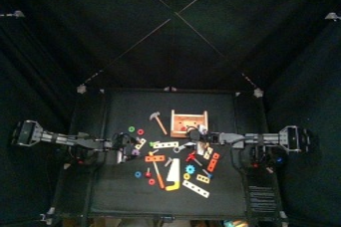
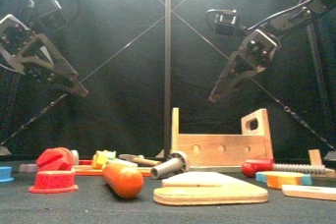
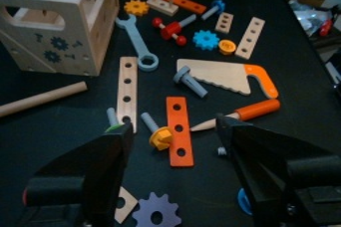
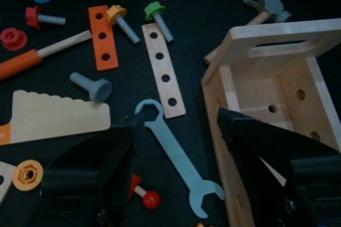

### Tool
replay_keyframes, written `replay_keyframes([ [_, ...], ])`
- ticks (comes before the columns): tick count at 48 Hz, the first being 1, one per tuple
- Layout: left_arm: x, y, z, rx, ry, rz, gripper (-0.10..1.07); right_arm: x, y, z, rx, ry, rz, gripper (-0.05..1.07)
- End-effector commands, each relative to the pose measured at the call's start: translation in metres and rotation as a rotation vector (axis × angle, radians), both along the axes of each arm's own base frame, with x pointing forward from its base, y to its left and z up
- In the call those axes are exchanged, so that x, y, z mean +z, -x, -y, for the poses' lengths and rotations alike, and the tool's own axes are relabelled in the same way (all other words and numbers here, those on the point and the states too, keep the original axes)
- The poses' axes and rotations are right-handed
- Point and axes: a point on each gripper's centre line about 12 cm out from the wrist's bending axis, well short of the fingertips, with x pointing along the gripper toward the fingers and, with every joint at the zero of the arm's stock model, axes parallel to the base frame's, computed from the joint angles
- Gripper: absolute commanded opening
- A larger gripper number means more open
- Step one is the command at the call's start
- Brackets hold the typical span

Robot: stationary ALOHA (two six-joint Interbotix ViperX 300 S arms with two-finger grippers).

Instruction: Grab yellow screw

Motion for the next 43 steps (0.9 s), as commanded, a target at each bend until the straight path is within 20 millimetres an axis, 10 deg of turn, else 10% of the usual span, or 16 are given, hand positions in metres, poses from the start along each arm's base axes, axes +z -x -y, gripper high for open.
replay_keyframes([
  [1, -0.001, -0.017, -0.001, -0.001, -0.005, -0.034, 1.01, 0.011, -0.001, 0.000, -0.001, 0.005, 0.040, 0.93],
  [43, -0.054, -0.087, -0.003, 0.090, 0.153, -0.454, 1.02, -0.003, 0.000, 0.002, -0.018, -0.021, 0.004, 0.93],
])
